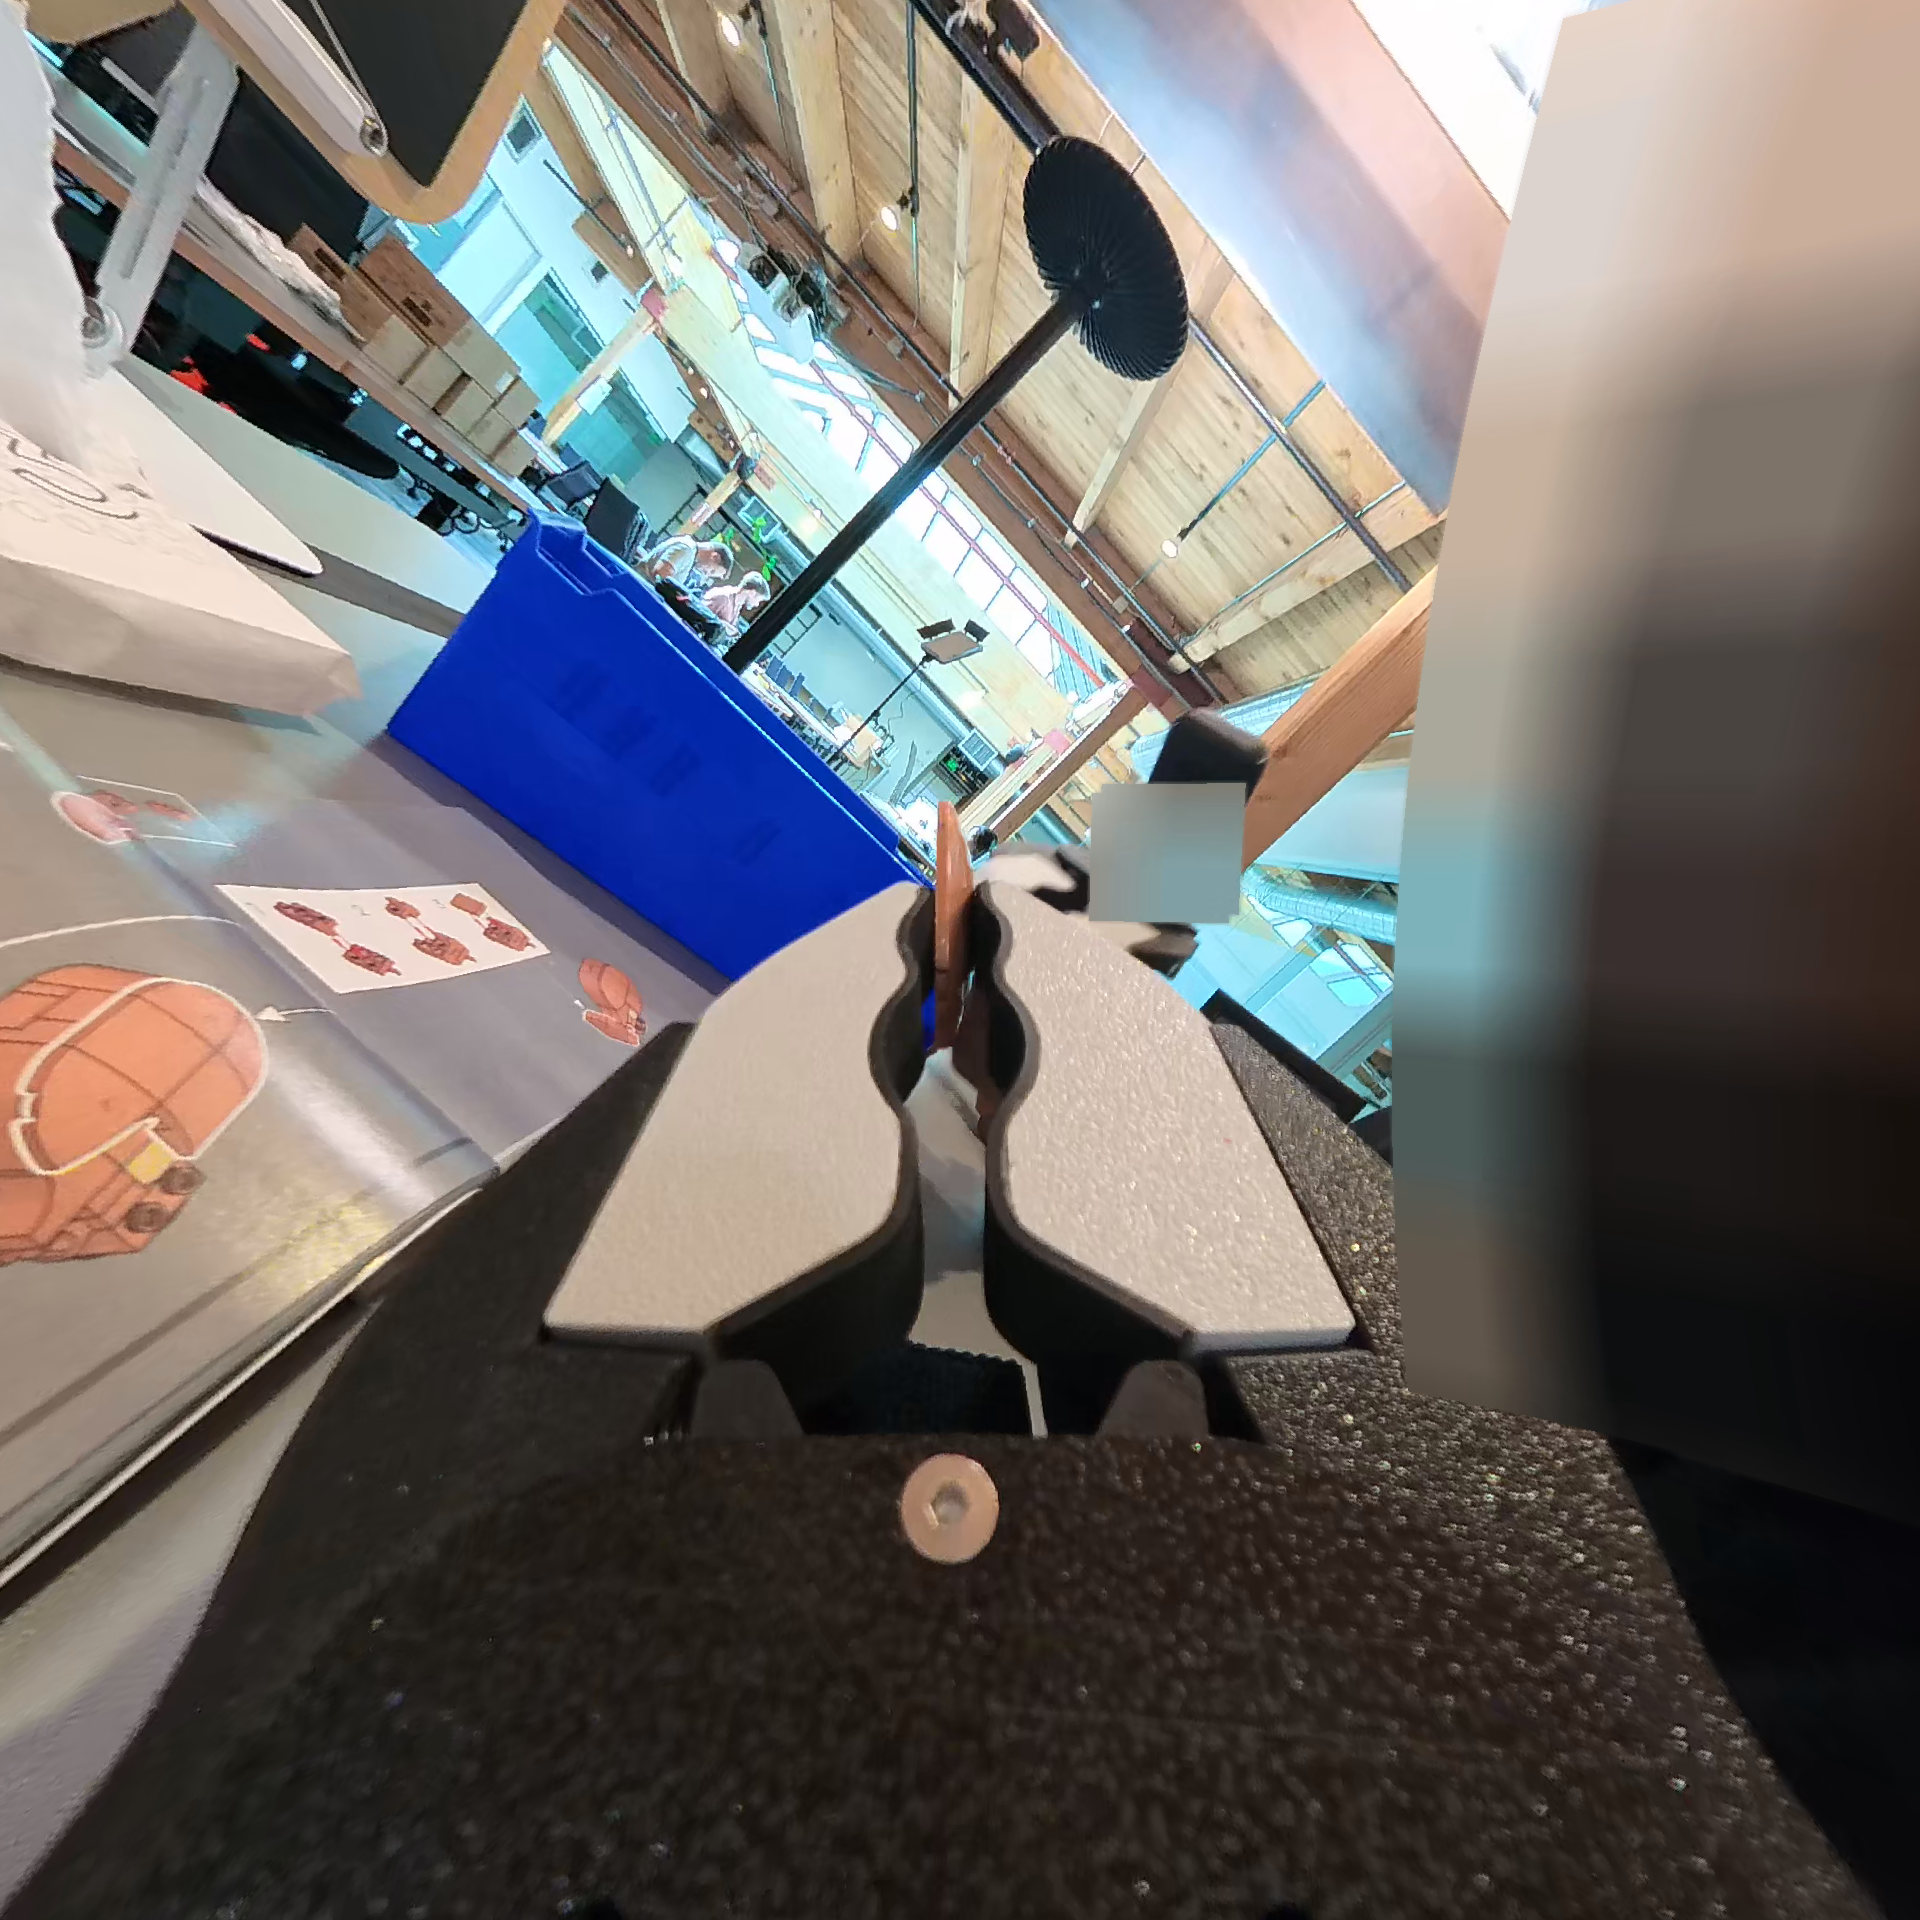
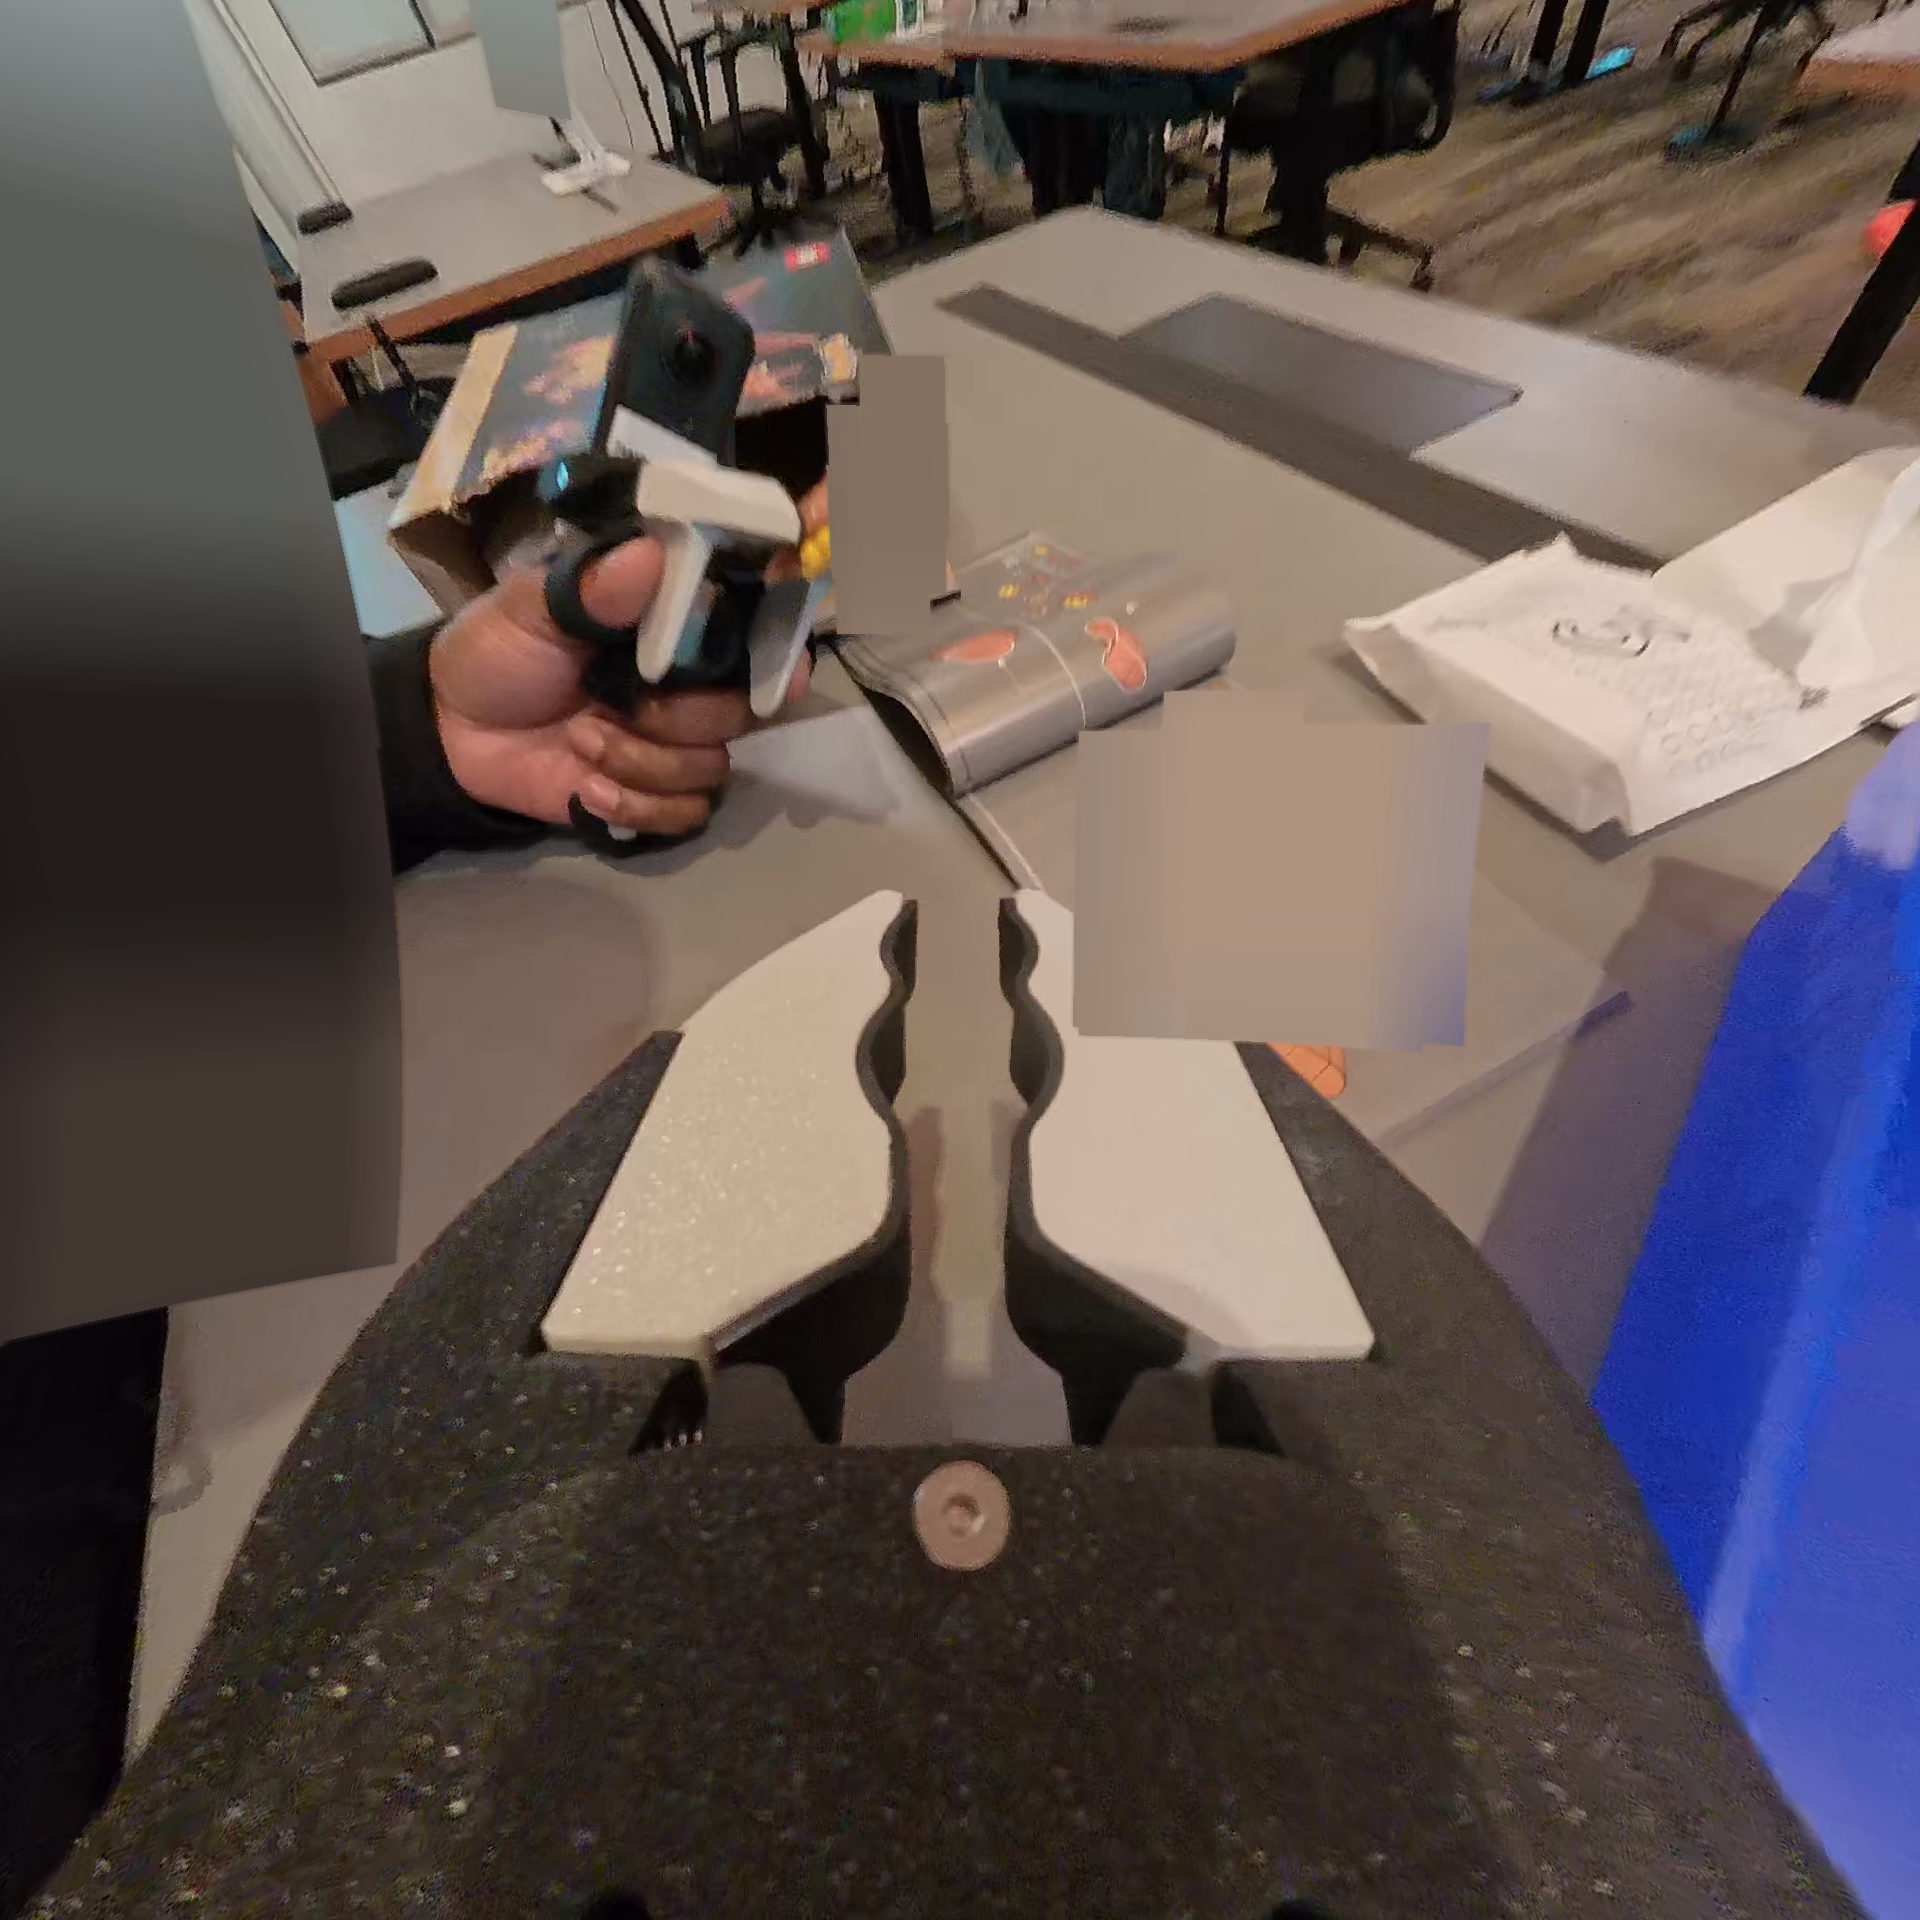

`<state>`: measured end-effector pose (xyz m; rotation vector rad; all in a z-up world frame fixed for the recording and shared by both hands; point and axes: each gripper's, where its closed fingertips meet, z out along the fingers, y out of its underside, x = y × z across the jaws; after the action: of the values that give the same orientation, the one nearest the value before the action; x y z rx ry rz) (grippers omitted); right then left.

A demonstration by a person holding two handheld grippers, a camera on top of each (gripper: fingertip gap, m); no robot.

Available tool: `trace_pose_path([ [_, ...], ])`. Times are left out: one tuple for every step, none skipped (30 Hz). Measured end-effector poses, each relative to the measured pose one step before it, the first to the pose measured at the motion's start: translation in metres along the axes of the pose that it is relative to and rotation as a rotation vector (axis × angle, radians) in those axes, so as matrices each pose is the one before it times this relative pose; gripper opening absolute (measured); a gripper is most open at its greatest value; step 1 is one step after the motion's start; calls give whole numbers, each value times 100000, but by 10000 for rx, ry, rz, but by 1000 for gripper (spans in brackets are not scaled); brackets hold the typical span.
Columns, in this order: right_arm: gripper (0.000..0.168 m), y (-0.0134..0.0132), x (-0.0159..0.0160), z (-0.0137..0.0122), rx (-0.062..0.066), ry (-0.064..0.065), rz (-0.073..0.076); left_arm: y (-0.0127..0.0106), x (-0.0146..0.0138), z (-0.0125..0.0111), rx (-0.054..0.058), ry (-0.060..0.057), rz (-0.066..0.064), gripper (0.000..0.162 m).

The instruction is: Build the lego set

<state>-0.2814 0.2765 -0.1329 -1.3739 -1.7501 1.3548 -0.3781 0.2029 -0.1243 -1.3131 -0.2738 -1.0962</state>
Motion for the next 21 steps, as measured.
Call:
trace_pose_path([
  [14,-730,8,-501,296,129,-71,76,33,29,-44,-4,33,6],
  [12,-846,129,-588,371,202,-65,78,39,28,-44,-9,38,6],
  [12,-926,127,-639,405,202,-63,82,13,25,-49,-23,26,6],
  [11,-887,21,-611,366,120,-75,90,11,29,-52,-21,17,6],
  [11,-789,13,-575,305,111,-88,78,15,12,-49,-12,9,6],
  [11,-598,55,-478,194,134,-116,60,5,-2,-33,-20,5,6],
  [11,-361,116,-401,84,170,-164,32,20,-10,-15,-11,8,6],
  [11,-115,179,-301,-36,192,-189,29,18,-16,-14,-3,8,6],
  [11,8,166,-194,-76,152,-167,22,12,-5,-8,-16,9,6],
  [11,0,113,-103,-16,95,-89,41,3,8,-31,-16,11,6],
  [11,61,-21,5,-9,-4,10,81,36,41,-49,12,13,6],
  [11,184,-94,136,-60,-64,73,75,-8,53,-48,-4,14,6],
  [11,353,-113,267,-133,-59,56,68,-7,49,-40,-19,16,6],
  [11,554,-36,378,-234,14,-11,62,-4,37,-35,-11,15,6],
  [12,736,70,484,-319,109,-77,26,8,23,-21,-7,15,6],
  [13,902,102,609,-401,148,-98,19,12,5,-9,-1,6,6],
  [15,1075,151,704,-491,178,-27,21,0,5,-13,5,-14,6],
  [20,1083,308,769,-495,271,108,21,-6,-2,-14,4,-25,6],
  [26,1093,208,802,-502,193,153,5,4,-2,-6,5,-21,6],
  [33,1152,81,806,-578,105,114,7,-8,-19,-7,2,-20,6],
  [41,1063,231,753,-549,213,110,5,7,-11,-10,1,-15,6],
])
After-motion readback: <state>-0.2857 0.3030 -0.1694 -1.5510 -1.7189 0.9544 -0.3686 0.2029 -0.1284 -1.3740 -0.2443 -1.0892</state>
